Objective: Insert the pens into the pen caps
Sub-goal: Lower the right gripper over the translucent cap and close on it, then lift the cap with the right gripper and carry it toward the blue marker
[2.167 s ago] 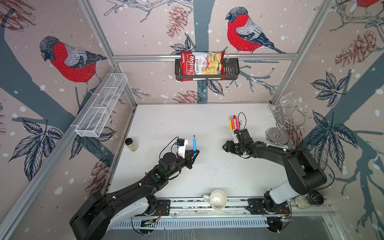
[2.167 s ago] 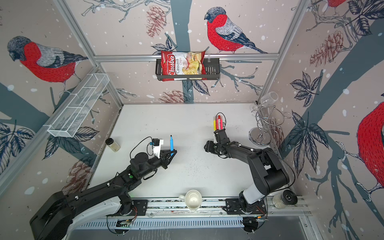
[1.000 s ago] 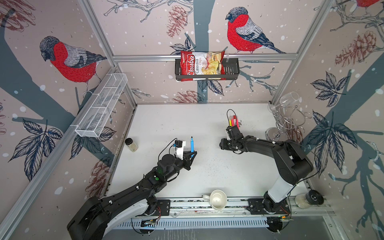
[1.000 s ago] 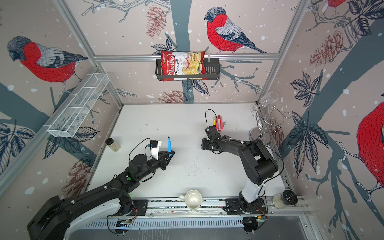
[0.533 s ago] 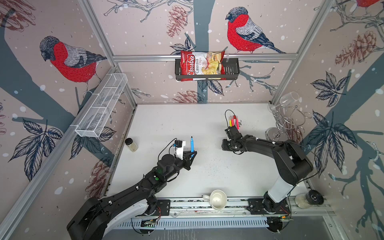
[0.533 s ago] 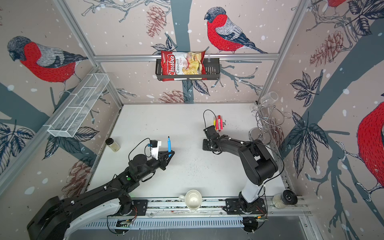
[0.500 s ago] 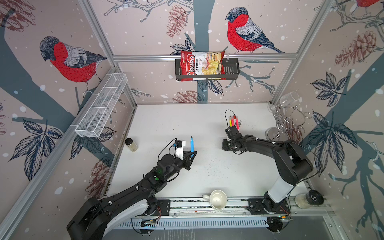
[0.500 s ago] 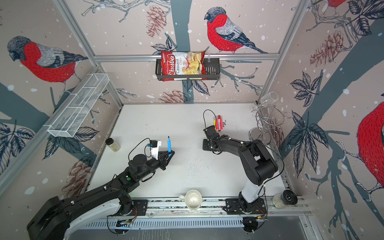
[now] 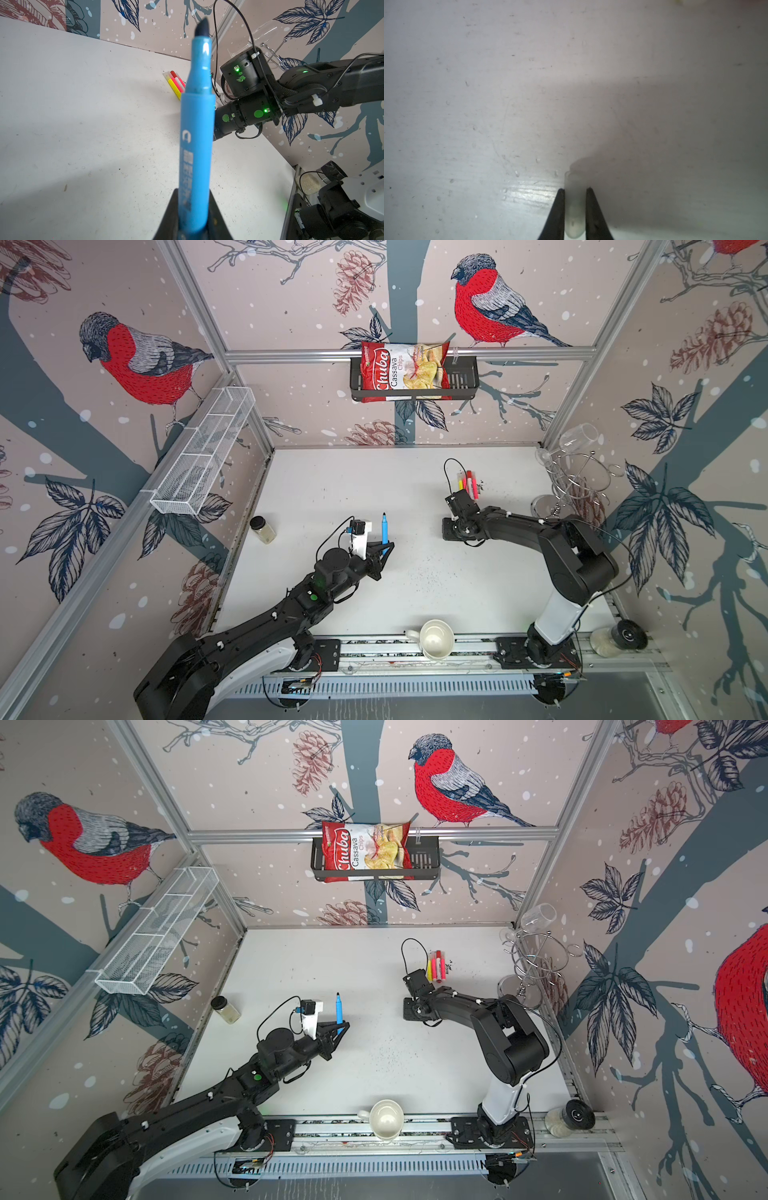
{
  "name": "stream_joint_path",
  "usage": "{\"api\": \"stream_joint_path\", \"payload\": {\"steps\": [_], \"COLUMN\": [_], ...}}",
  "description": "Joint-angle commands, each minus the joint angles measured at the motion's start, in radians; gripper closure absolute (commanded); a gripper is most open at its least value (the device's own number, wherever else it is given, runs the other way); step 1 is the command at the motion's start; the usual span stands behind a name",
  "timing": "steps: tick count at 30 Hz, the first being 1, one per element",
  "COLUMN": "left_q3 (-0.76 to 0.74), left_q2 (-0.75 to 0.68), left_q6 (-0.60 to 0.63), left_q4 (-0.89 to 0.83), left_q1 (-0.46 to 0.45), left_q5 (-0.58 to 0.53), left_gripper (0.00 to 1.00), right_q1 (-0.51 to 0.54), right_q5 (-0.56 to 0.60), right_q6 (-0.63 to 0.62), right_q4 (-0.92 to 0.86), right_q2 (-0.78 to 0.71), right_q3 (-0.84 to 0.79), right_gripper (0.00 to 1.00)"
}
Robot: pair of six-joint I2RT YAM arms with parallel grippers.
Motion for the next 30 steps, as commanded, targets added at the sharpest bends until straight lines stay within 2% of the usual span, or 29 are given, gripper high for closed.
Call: {"api": "stream_joint_path", "payload": {"steps": [1, 9, 14, 19, 25, 30], "left_q3": [0.011, 0.007, -0.012, -0.007, 0.041, 0.103], "left_q2": [0.005, 0.034, 0.082, 0.171, 0.318, 0.411], "left_q6": [0.023, 0.007, -0.032, -0.057, -0.089, -0.098], "left_q4": [0.009, 0.051, 0.152, 0.267, 0.411, 0.467], "left_q1": [0.001, 0.000, -0.016, -0.093, -0.179, -0.224], "left_q5": [0.024, 0.066, 0.101, 0.075, 0.067, 0.077], "left_gripper": [1.00, 1.00, 1.00, 1.00, 1.00, 1.00], "right_q1": [0.012, 0.026, 0.013, -0.024, -0.041, -0.036], "right_q5": [0.010, -0.158, -0.347, -0.501, -0.640, -0.673], "right_q6": [-0.023, -0.053, -0.020, 0.071, 0.179, 0.222], "right_q4": [-0.022, 0.120, 0.344, 0.595, 0.813, 0.892], "right_q2": [-0.019, -0.200, -0.420, -0.590, -0.641, -0.648], "right_q3": [0.005, -0.049, -0.152, -0.262, -0.326, -0.351], "right_gripper": [0.88, 0.90, 0.88, 0.86, 0.86, 0.86]}}
